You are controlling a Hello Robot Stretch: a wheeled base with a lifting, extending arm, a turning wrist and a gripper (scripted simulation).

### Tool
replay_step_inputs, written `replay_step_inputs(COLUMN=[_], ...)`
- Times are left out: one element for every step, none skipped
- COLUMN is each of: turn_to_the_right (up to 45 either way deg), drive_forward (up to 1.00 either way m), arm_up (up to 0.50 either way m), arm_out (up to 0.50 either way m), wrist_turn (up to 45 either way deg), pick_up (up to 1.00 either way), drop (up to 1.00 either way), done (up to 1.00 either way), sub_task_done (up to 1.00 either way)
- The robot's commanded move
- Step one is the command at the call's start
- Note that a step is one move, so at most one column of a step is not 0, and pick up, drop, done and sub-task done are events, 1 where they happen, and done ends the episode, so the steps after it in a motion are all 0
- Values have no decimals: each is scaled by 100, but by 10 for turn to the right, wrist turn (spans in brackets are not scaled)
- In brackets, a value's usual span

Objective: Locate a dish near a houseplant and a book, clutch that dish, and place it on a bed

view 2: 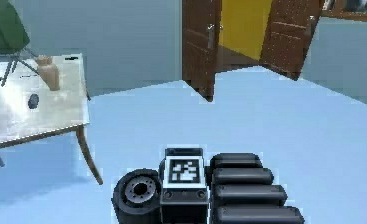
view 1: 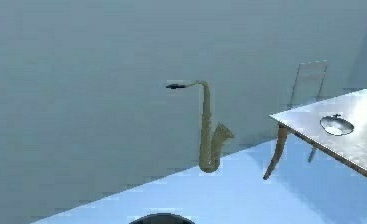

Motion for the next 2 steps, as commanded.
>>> replay_step_inputs(turn_to_the_right=[-390,0], drive_forward=[0,50], arm_up=[0,0], arm_out=[0,0], wrist_turn=[0,0], pick_up=[0,0], drop=[0,0], done=[0,0], sub_task_done=[0,0])
